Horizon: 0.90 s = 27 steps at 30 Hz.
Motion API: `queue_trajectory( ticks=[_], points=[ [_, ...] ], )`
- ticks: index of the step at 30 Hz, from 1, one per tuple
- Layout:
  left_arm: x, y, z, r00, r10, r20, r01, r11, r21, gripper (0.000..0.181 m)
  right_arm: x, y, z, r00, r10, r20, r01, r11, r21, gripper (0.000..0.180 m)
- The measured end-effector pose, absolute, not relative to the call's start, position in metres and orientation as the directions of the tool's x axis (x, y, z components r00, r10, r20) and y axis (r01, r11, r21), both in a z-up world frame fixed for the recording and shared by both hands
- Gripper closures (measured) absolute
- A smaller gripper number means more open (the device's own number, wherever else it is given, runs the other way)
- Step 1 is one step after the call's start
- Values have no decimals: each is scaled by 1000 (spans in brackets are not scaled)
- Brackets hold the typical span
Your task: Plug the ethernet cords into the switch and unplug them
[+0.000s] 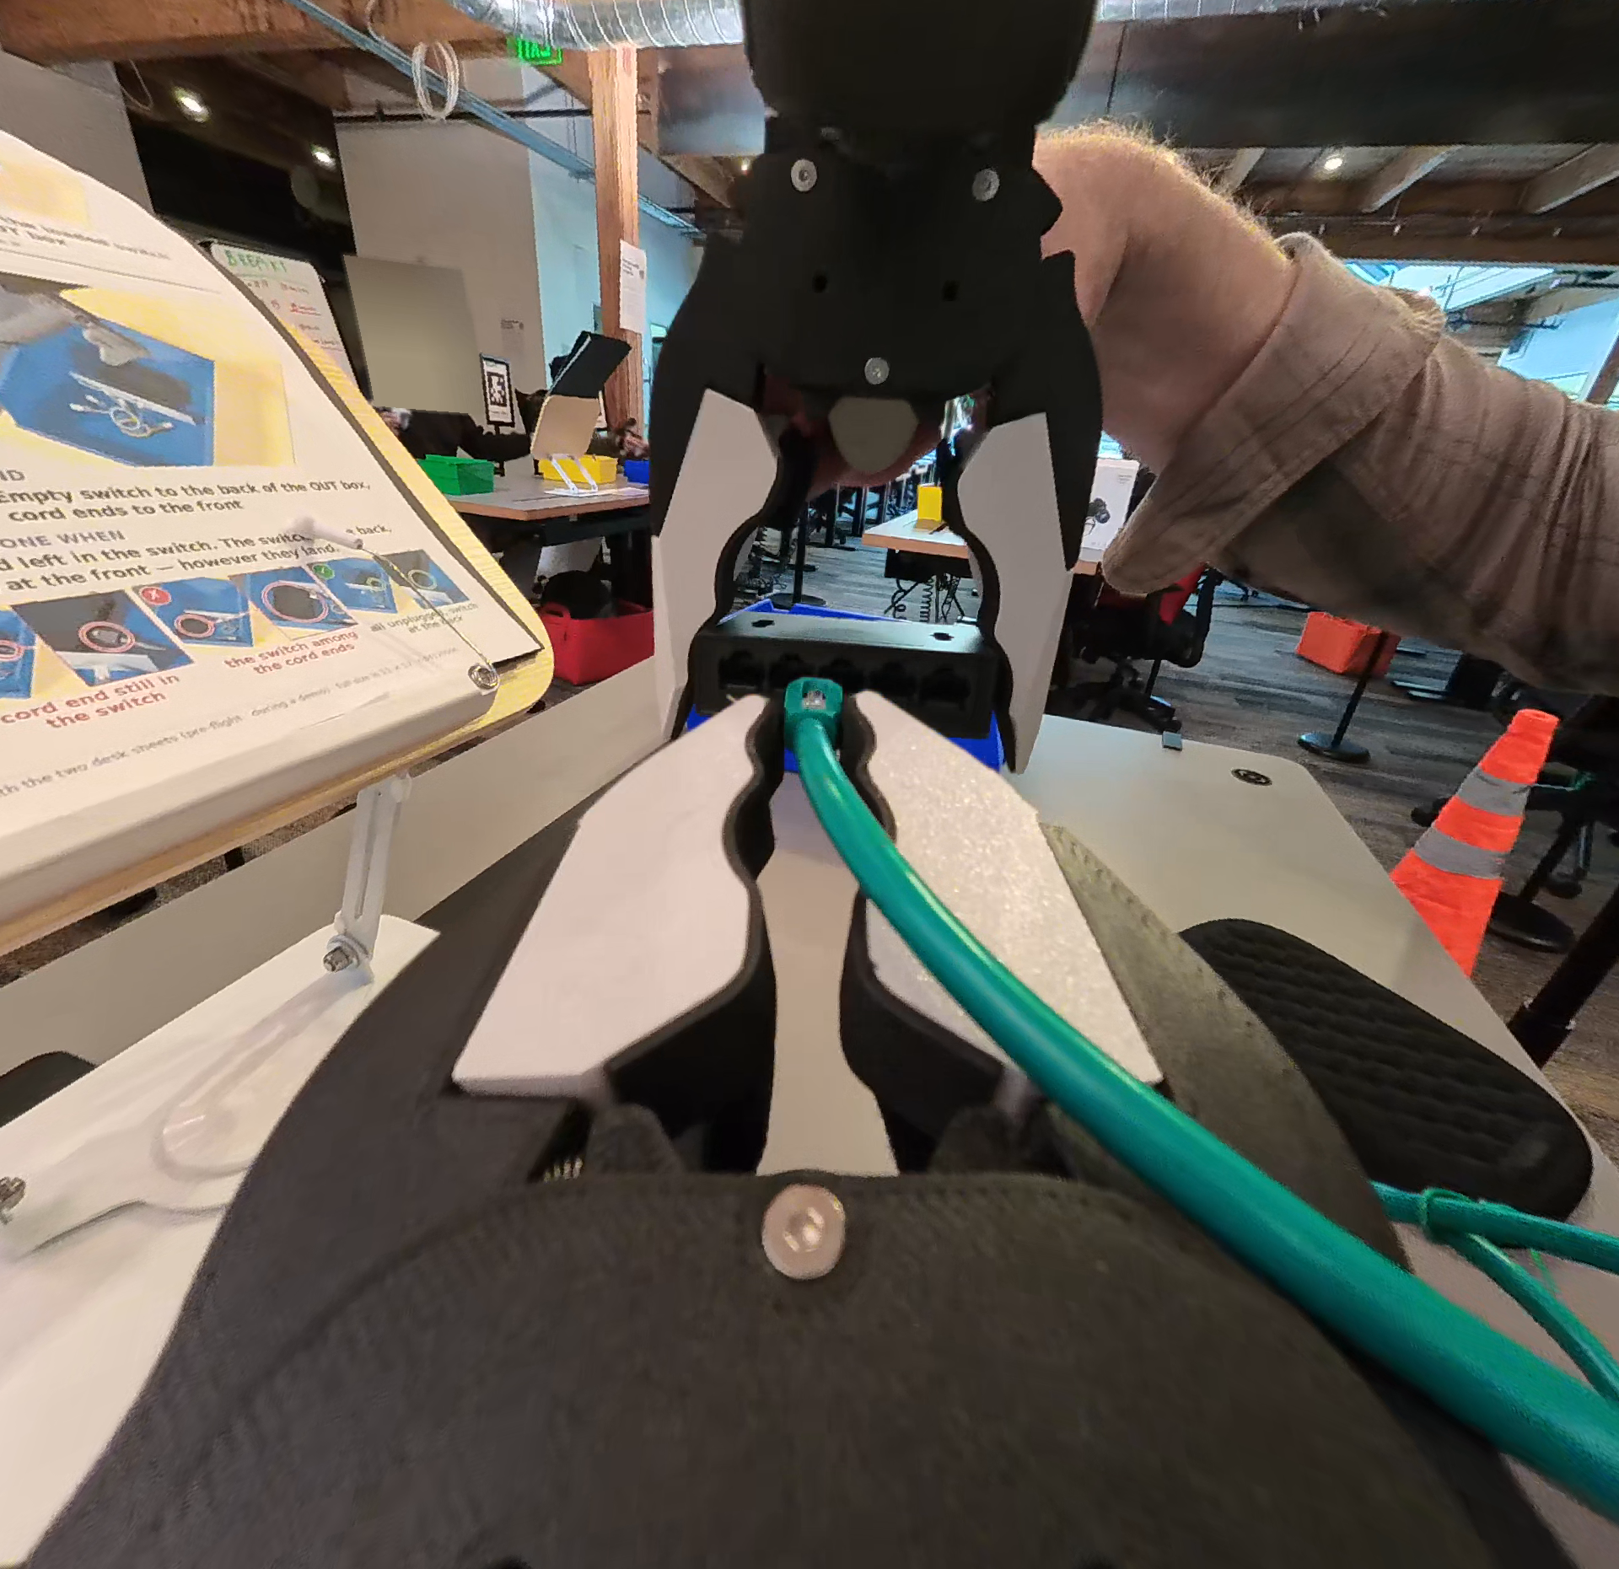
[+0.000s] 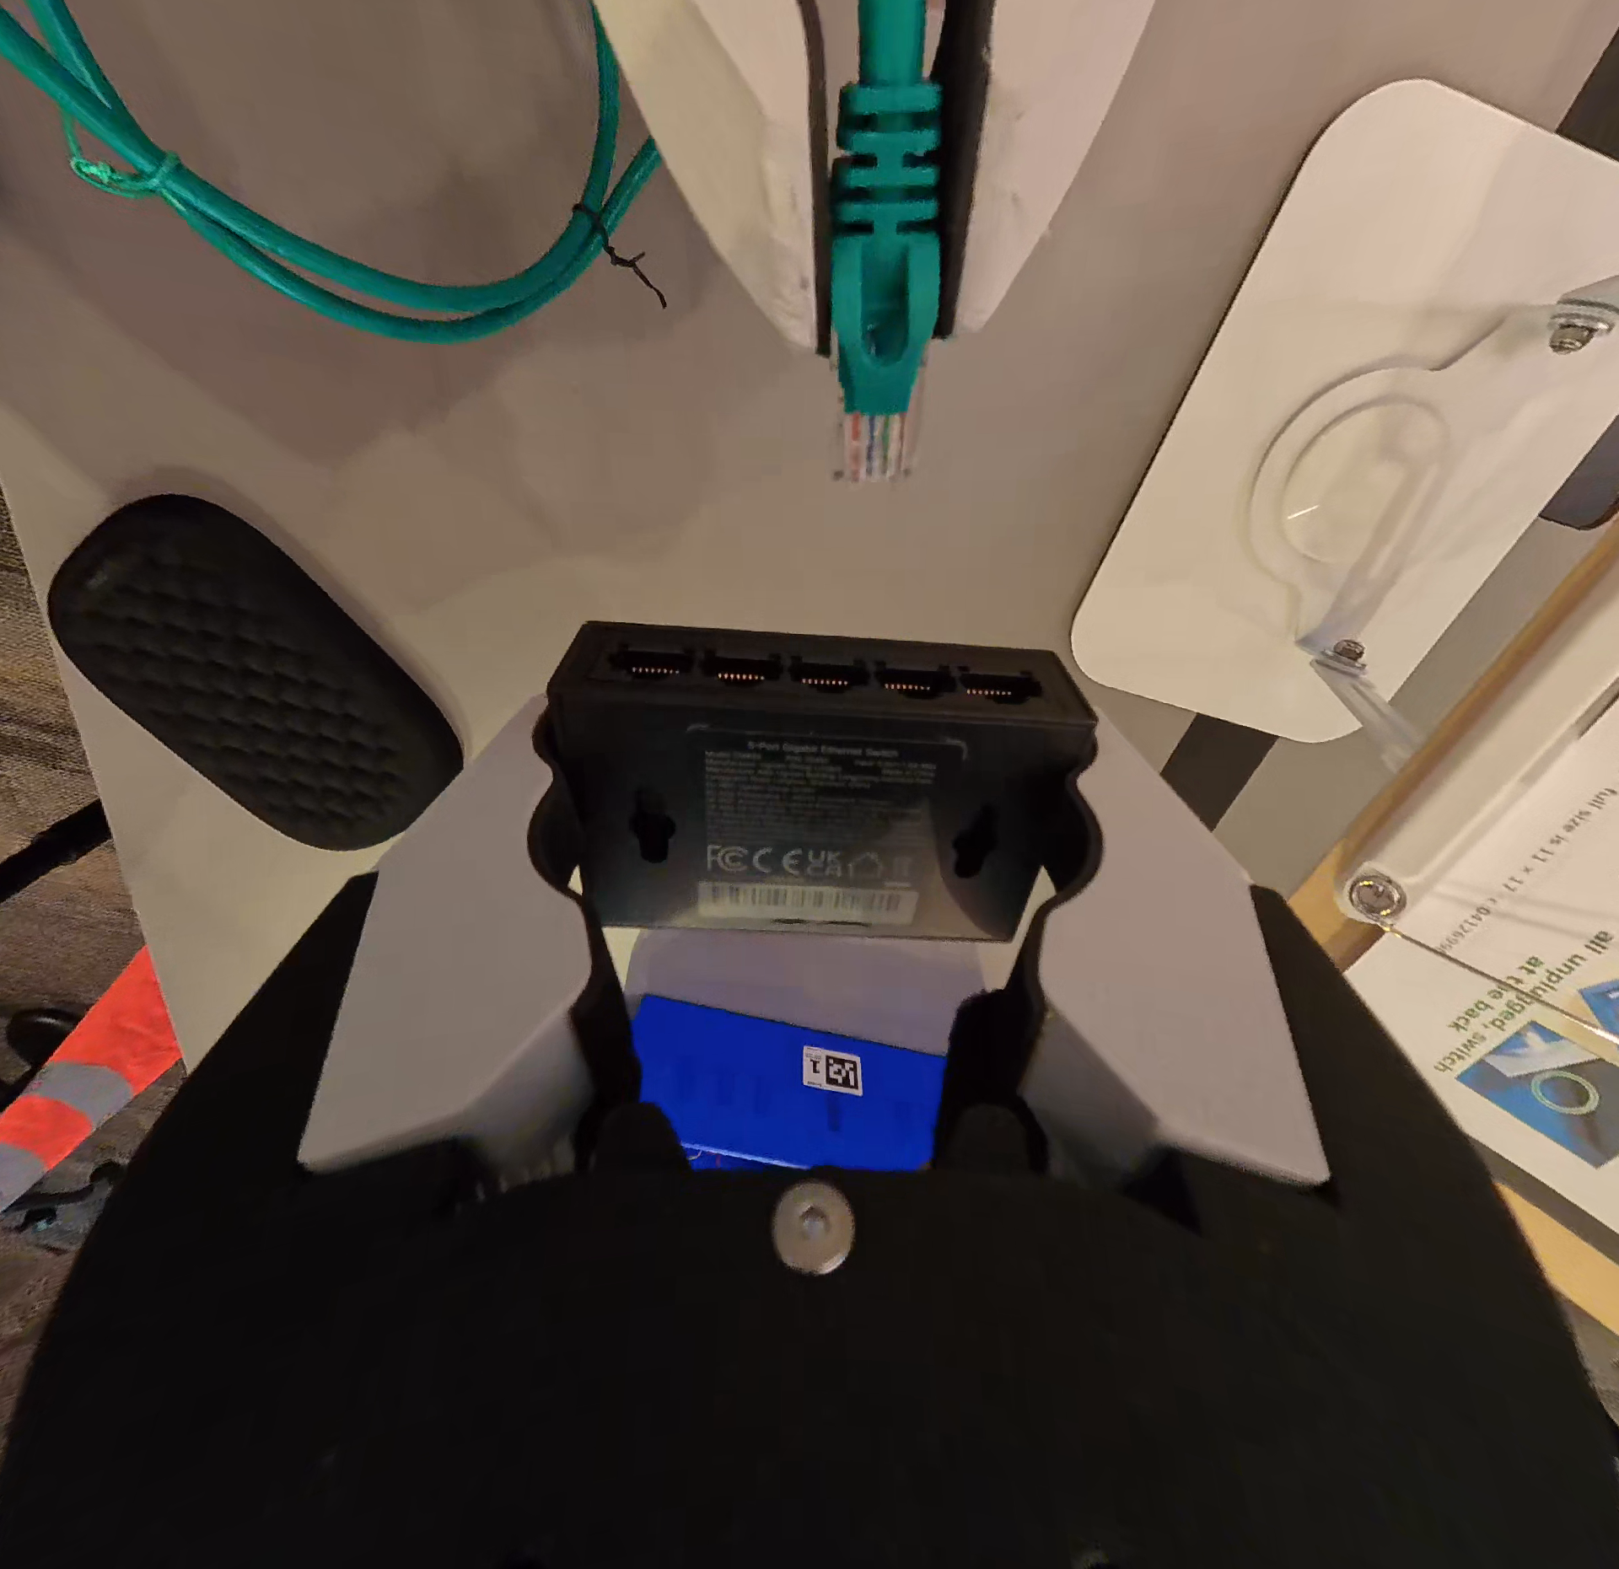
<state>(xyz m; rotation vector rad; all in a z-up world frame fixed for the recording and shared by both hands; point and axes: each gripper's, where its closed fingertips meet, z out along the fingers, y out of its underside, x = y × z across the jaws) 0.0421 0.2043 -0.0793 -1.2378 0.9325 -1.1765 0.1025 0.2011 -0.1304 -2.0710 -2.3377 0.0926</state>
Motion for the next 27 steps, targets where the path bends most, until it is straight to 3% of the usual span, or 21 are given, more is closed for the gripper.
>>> queue_trajectory(
  ticks=[27],
  points=[
    [50, 178, -57, 136, -983, 126, 284, -83, -955, 168, 79, 203, -119, -125, 989, -75, 977, 110, -180, 72]
  ],
)
